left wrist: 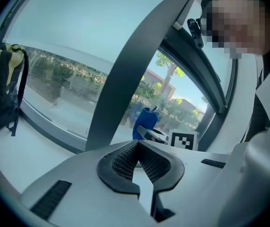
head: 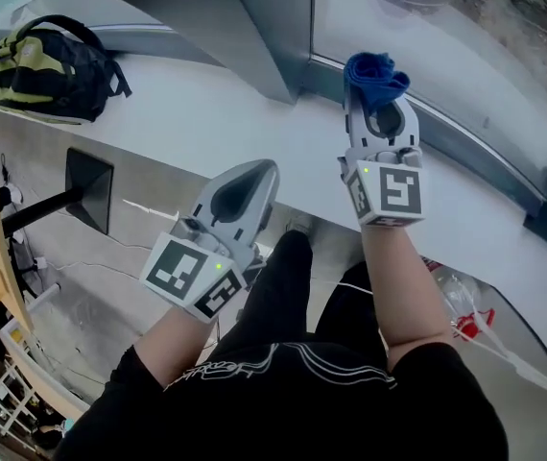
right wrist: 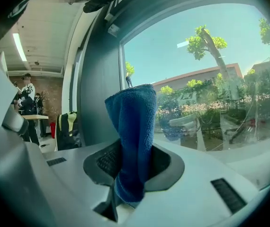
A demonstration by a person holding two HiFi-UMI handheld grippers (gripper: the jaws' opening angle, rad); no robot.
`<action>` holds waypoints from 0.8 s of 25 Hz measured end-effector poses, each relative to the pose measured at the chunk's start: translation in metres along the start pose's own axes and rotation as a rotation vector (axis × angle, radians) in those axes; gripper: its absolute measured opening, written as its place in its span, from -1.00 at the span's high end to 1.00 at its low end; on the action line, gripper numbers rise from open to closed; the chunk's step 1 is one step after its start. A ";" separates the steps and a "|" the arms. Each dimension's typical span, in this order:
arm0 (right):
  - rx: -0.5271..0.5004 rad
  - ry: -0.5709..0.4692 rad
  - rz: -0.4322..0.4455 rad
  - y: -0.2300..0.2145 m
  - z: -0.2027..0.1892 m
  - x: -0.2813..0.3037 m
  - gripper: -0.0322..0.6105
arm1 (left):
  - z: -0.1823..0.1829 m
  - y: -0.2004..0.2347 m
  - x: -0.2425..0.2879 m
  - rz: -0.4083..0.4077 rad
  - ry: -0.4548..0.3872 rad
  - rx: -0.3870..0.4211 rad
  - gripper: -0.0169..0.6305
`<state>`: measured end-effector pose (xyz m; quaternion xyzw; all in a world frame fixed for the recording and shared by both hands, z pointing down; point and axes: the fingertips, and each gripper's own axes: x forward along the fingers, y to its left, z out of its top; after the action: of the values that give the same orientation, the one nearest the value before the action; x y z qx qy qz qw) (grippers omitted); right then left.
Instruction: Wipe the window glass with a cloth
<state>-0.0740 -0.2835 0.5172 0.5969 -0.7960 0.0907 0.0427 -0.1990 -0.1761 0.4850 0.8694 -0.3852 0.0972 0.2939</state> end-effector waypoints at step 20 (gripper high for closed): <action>-0.038 0.031 -0.058 0.013 -0.038 0.087 0.61 | -0.018 0.054 -0.015 0.038 0.027 -0.044 0.93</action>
<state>-0.1126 -0.3542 0.5681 0.6173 -0.7792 0.0834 0.0690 -0.2471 -0.1850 0.5170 0.8538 -0.3996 0.1062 0.3164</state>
